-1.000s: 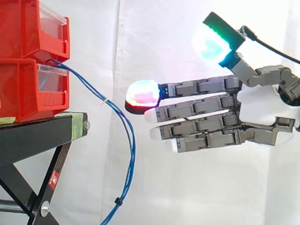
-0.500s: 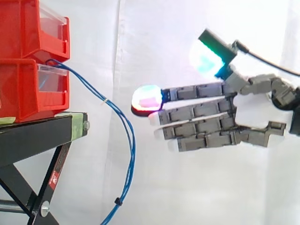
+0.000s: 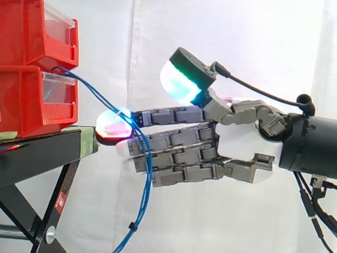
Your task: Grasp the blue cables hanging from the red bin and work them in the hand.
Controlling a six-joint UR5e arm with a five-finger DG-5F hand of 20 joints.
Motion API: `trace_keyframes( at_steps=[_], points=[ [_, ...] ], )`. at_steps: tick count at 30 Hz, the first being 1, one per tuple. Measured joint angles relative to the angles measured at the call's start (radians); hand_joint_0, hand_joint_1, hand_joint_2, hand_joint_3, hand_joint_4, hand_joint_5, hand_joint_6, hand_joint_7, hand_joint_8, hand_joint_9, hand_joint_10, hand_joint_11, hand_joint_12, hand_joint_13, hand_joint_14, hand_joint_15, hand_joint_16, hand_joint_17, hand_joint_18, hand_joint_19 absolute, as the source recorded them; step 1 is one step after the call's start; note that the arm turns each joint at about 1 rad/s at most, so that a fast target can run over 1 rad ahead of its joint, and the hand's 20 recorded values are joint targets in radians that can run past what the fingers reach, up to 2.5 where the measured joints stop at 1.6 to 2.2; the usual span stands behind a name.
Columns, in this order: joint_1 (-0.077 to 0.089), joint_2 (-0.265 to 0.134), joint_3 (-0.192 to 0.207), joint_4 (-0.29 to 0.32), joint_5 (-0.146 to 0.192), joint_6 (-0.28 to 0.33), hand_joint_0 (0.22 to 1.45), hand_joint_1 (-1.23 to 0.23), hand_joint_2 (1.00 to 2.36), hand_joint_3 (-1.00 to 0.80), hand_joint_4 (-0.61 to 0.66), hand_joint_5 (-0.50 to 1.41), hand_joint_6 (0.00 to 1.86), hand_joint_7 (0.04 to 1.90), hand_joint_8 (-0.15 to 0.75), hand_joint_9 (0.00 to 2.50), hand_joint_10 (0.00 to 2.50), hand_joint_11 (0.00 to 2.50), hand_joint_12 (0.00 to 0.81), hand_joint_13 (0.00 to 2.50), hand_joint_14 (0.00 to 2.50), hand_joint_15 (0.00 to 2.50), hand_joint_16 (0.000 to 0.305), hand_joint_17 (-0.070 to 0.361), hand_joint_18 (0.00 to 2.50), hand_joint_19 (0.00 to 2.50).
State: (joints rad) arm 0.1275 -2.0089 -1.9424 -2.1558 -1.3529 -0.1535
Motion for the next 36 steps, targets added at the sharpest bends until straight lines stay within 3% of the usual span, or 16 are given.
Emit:
trace_keyframes(
  at_steps=[7, 14, 19, 23, 26, 36],
  points=[
    [0.020, 0.001, 0.014, -0.022, 0.004, -0.020, 0.84, -0.50, 1.00, -0.94, 0.23, -0.15, 0.01, 0.67, 0.318, 0.44, 0.01, 0.34, 0.389, 0.26, 0.01, 0.34, 0.058, 0.130, 0.26, 0.36],
    [0.024, 0.001, 0.051, -0.062, 0.002, -0.014, 0.85, -0.50, 1.00, -0.93, 0.26, -0.11, 0.01, 0.68, 0.350, 0.64, 0.01, 0.51, 0.422, 0.48, 0.01, 0.45, 0.056, 0.127, 0.45, 0.42],
    [0.022, 0.004, 0.100, -0.166, -0.020, -0.010, 0.86, -0.50, 1.00, -0.94, 0.26, -0.08, 0.01, 0.69, 0.362, 0.78, 0.01, 0.68, 0.451, 0.67, 0.02, 0.61, 0.057, 0.128, 0.56, 0.48],
    [0.020, 0.010, 0.117, -0.237, -0.042, -0.011, 0.86, -0.51, 1.00, -0.93, 0.27, -0.07, 0.01, 0.70, 0.373, 0.86, 0.02, 0.81, 0.479, 0.82, 0.02, 0.78, 0.057, 0.129, 0.63, 0.52],
    [0.021, 0.020, 0.121, -0.259, -0.048, -0.013, 0.86, -0.51, 1.00, -0.93, 0.28, -0.04, 0.01, 0.71, 0.380, 0.94, 0.02, 0.95, 0.498, 1.00, 0.02, 1.05, 0.057, 0.128, 0.70, 0.58],
    [0.024, 0.095, 0.122, -0.313, -0.047, -0.063, 0.87, -0.52, 1.00, -0.93, 0.29, 0.00, 0.01, 0.73, 0.373, 1.05, 0.01, 1.25, 0.466, 1.20, 0.01, 1.45, 0.059, 0.132, 0.83, 0.71]
  ],
)
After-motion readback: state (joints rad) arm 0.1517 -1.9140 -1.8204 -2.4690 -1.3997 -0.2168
